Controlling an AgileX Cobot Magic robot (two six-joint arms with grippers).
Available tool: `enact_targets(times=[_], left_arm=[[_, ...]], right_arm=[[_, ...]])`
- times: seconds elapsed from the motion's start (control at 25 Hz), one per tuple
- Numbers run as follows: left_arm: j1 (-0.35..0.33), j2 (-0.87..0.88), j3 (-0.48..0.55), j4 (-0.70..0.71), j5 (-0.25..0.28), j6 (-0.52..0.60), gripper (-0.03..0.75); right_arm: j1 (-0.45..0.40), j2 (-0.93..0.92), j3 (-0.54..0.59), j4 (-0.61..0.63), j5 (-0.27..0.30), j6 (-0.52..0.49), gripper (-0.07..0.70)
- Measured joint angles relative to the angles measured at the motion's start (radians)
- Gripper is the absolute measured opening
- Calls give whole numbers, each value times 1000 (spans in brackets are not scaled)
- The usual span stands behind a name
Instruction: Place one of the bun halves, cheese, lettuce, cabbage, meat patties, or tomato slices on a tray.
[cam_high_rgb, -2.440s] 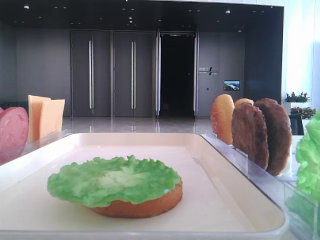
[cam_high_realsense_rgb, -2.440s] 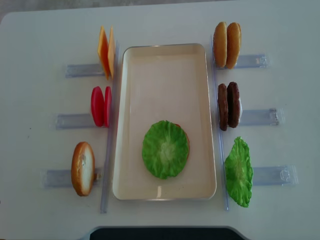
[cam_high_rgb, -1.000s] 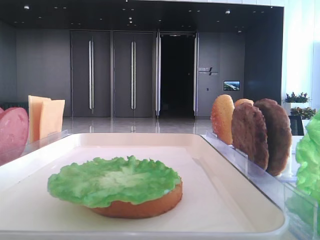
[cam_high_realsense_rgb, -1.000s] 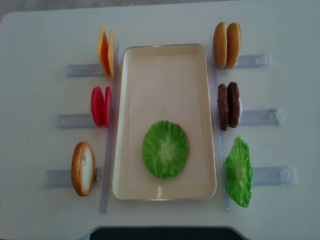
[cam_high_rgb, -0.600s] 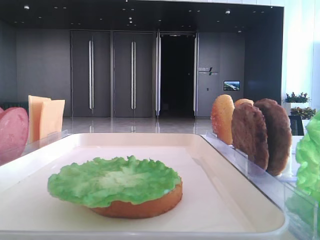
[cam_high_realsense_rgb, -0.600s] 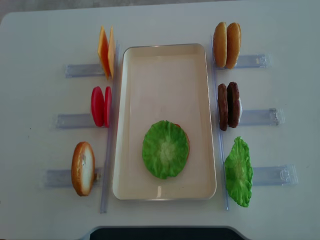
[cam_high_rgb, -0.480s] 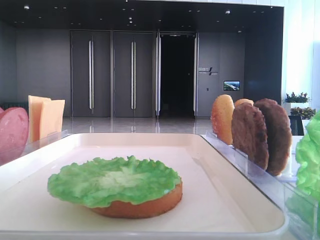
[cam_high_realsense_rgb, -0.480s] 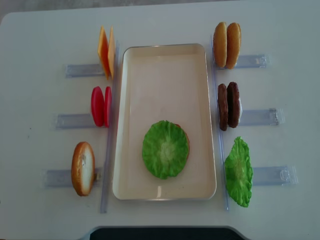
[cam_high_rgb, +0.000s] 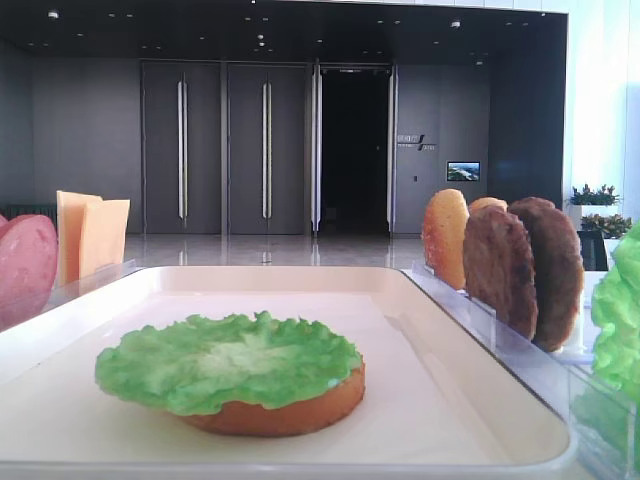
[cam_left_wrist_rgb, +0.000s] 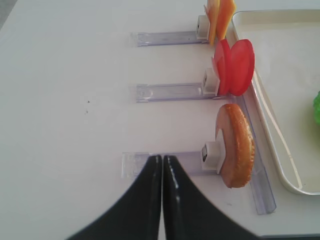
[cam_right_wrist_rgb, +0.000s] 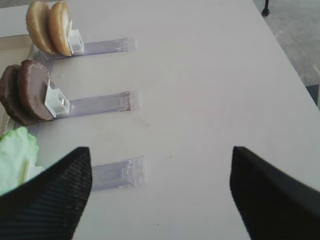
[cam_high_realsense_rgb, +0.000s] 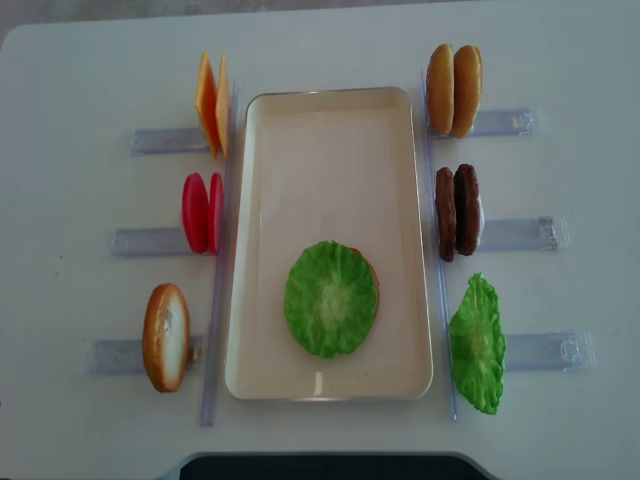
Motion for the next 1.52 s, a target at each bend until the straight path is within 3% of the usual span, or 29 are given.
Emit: enact_targets(times=[1.04,1.08,1.12,1.52], left_arm=[[0,0,0,0,0,0,0],[-32,15,0,0,0,0,0],[0,0,0,0,0,0,0],[0,0,0,0,0,0,0]], right_arm=[[0,0,2,0,-7,-12,535],[0,0,2,0,-7,-12,535],[0,0,2,0,-7,-12,535],[0,0,2,0,-7,-12,535]])
